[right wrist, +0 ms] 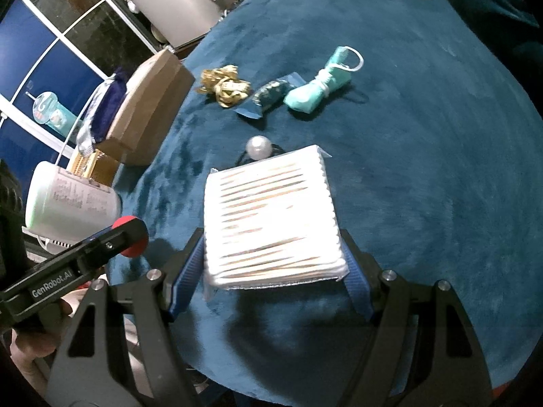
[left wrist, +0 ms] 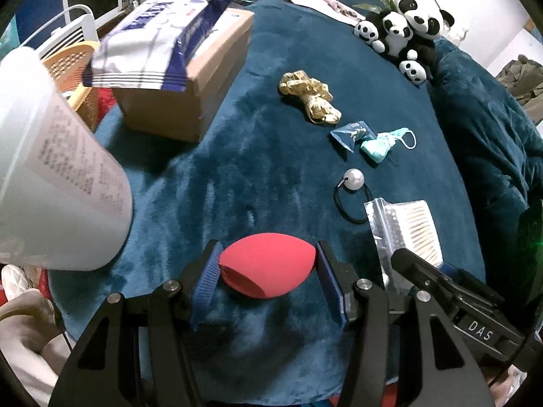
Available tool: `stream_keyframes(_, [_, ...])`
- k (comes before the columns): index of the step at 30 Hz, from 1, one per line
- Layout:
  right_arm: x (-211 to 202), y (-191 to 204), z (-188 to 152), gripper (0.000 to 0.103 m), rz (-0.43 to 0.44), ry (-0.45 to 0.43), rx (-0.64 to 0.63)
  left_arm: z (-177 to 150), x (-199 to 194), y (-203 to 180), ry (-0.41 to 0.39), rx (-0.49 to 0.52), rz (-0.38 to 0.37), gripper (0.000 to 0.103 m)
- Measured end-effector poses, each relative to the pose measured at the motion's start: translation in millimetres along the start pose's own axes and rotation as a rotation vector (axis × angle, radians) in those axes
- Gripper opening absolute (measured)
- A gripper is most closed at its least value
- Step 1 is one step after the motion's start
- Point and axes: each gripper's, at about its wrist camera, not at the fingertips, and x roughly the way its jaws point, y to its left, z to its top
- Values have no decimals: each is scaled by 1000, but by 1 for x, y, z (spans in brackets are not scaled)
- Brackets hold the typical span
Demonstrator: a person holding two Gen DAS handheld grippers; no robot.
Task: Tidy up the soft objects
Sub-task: 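Lift the sponge and swab pack with both tools toward the orange basket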
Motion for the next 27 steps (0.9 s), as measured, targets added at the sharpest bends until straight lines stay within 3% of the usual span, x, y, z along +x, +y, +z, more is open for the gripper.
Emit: stream_keyframes(27, [-39,73,22,75,58,-89,-90,18,-76,26,-129,-63,-58,57])
